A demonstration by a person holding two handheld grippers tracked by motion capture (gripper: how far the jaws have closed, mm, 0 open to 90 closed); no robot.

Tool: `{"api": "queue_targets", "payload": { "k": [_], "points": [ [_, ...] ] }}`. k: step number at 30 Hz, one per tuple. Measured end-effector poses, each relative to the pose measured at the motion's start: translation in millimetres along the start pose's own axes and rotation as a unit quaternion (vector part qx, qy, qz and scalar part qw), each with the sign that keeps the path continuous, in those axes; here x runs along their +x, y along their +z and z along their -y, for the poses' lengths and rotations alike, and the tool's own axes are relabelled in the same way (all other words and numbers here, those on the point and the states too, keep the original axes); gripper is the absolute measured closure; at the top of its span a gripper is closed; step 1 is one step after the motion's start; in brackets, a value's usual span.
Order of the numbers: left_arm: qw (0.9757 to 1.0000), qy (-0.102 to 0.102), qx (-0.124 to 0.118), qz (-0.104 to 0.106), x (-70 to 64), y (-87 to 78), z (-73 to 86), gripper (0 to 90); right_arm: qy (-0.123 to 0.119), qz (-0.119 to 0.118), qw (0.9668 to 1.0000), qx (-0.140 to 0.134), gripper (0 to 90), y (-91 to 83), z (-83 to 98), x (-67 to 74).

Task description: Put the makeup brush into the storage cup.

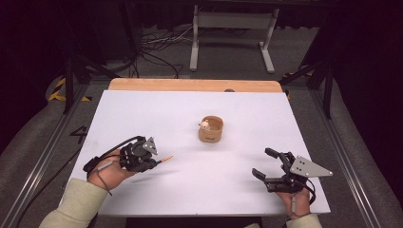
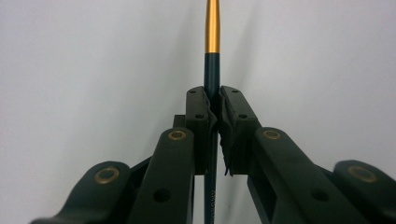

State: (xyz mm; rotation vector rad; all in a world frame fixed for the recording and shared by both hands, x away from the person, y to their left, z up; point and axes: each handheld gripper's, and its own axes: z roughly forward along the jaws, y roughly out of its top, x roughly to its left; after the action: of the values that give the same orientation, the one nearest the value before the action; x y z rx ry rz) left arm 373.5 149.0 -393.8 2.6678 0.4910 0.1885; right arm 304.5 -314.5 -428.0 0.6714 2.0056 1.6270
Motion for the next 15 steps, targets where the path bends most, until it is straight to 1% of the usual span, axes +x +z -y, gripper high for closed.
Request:
{"api": "queue_targets", "payload": {
  "k": [2, 3, 4, 5, 8, 9, 10, 12, 13, 14, 15],
  "points": [
    [0.9996, 0.002, -0.026, 0.001, -1.9, -3.0, -0.7, 82.8, 0.000, -0.002, 1.0000, 0.000, 14.1, 0.0, -0.5, 0.6],
    [0.9993, -0.003, -0.038, 0.002, -3.1, -4.1, -0.6, 82.8, -0.002, -0.004, 1.0000, -0.001, 14.1, 0.2, -0.7, 0.7],
    [0.9989, -0.002, -0.047, 0.004, -3.6, -4.8, -0.5, 82.8, -0.001, -0.005, 1.0000, -0.001, 14.1, 0.1, -0.8, 1.0],
    [0.9980, -0.004, -0.063, 0.007, -4.3, -5.8, -0.6, 82.8, -0.001, -0.005, 1.0000, 0.000, 14.1, 0.2, -1.0, 1.4],
    [0.9959, -0.005, -0.090, 0.011, -6.3, -8.3, -0.9, 82.8, -0.002, -0.008, 1.0000, 0.001, 14.2, 1.2, -1.3, 2.5],
    [0.9951, -0.003, -0.098, 0.012, -6.6, -9.3, -1.1, 82.8, -0.004, -0.007, 1.0000, 0.002, 14.1, 1.4, -1.5, 2.9],
    [0.9938, -0.004, -0.110, 0.017, -7.4, -10.5, -1.1, 82.8, -0.004, -0.007, 1.0000, 0.002, 14.2, 1.6, -1.7, 3.2],
    [0.9899, -0.005, -0.138, 0.030, -8.4, -11.7, -0.5, 82.7, -0.005, -0.010, 0.9999, 0.001, 14.2, 2.1, -1.9, 3.9],
    [0.9883, -0.005, -0.148, 0.034, -8.9, -12.3, -0.3, 82.8, -0.005, -0.011, 0.9999, 0.000, 14.2, 2.4, -1.8, 4.0],
    [0.9859, -0.008, -0.162, 0.040, -9.7, -12.4, 0.0, 82.8, -0.005, -0.012, 0.9999, 0.001, 14.2, 2.5, -1.6, 4.0],
    [0.9847, -0.011, -0.169, 0.041, -10.5, -12.7, 0.4, 82.7, -0.004, -0.012, 0.9999, 0.002, 14.2, 2.5, -1.3, 3.8]
  ]
}}
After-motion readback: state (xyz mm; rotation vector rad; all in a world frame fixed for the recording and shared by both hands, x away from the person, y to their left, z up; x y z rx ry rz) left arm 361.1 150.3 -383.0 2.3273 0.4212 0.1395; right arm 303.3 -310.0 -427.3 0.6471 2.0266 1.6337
